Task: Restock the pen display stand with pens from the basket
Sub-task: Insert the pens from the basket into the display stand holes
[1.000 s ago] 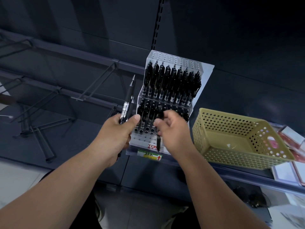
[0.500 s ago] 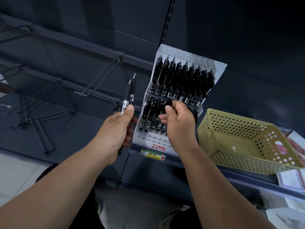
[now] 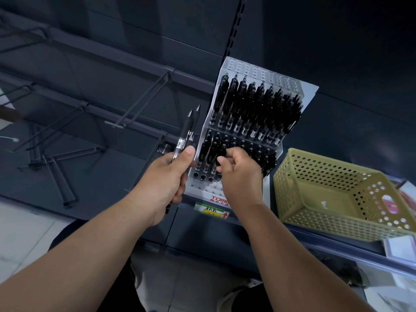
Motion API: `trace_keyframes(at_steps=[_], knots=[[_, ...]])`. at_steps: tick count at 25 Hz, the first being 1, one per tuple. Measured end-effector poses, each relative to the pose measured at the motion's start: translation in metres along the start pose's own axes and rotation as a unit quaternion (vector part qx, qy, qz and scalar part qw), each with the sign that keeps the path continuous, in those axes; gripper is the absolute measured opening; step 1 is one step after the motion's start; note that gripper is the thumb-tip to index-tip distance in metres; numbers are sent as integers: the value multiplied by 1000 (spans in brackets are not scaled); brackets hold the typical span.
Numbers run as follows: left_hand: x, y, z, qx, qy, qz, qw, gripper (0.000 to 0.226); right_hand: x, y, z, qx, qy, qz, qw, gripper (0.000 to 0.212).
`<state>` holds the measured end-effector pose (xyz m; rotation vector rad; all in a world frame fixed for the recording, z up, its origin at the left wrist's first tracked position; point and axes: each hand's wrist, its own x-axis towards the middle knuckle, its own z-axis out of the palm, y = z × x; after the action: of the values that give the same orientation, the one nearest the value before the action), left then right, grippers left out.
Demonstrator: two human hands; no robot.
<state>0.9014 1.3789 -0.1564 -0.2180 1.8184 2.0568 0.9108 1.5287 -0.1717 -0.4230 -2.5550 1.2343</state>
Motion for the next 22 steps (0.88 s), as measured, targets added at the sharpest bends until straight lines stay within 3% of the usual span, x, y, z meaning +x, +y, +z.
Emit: trace_keyframes(at_steps=[6,12,16,19,22], knots=[[-3,-3,-1,25,-13,12,1000,8,0,1,0,-71,-1,-26,997,17],[-10,0,1,54,-17,6,998,21,5,-7,-4,-115,-30,13,993,18],[-17,2,4,56,-19,1,998,22,-5,-10,-22,45,-10,52,998,18],[-21,2,8,72,-28,3,997,17,-11,-25,-42,236,-13,98,967,19],[-29,3,14,113,-42,3,993,18,-14,-35,-56,328,-62,106,937,19]])
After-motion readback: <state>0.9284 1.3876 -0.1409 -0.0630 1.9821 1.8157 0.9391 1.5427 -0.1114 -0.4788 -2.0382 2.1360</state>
